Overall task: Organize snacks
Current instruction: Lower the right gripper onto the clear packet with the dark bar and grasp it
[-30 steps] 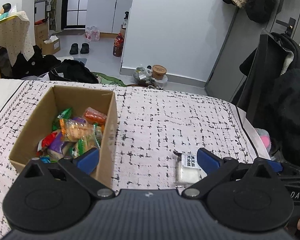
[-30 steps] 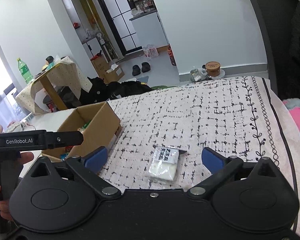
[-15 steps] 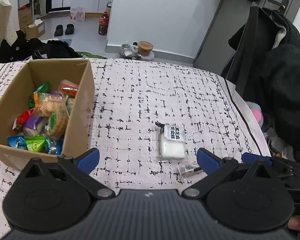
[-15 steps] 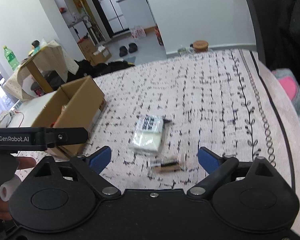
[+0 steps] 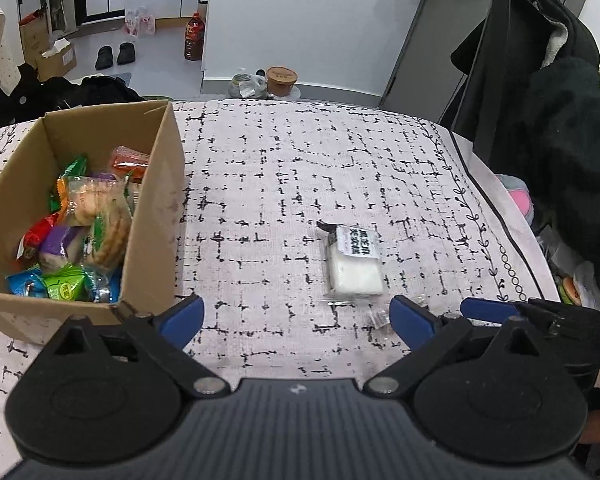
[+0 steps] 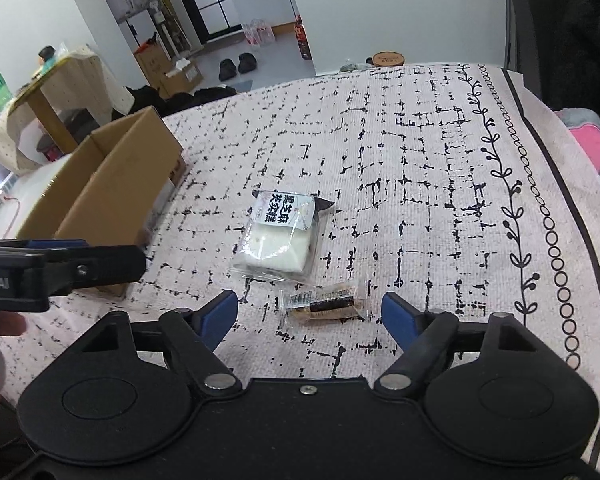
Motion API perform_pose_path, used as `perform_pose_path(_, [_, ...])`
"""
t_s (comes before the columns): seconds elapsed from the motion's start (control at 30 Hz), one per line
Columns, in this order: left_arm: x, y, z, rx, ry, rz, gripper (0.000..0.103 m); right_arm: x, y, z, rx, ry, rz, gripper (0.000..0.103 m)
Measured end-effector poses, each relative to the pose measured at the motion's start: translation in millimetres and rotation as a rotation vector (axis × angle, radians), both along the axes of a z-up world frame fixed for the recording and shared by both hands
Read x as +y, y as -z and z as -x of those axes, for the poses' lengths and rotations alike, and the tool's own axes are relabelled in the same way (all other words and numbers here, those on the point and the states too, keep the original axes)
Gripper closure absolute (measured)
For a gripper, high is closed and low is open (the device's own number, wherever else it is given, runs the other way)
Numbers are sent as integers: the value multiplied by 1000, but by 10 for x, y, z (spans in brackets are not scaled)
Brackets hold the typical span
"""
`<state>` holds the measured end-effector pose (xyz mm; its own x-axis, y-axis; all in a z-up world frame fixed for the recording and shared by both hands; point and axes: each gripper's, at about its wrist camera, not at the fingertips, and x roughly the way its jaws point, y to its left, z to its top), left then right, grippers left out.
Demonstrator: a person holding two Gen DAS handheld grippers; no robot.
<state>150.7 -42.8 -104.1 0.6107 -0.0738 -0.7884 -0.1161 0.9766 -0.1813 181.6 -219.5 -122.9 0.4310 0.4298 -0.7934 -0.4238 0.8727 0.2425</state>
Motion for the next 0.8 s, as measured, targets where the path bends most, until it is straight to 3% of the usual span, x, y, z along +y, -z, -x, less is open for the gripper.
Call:
perform_pose_path(0.53, [85,176,-148,25,-33,37,9,257,251,-82,-34,-13,120,27])
perform_pose_path(0.73, [56,242,-172,39,-32,35,9,349,339,1,-85,-53,196,26])
perform_pose_path(0.8, [45,265,-177,42,-30,38,9,368,364,35,-109,-61,228,32])
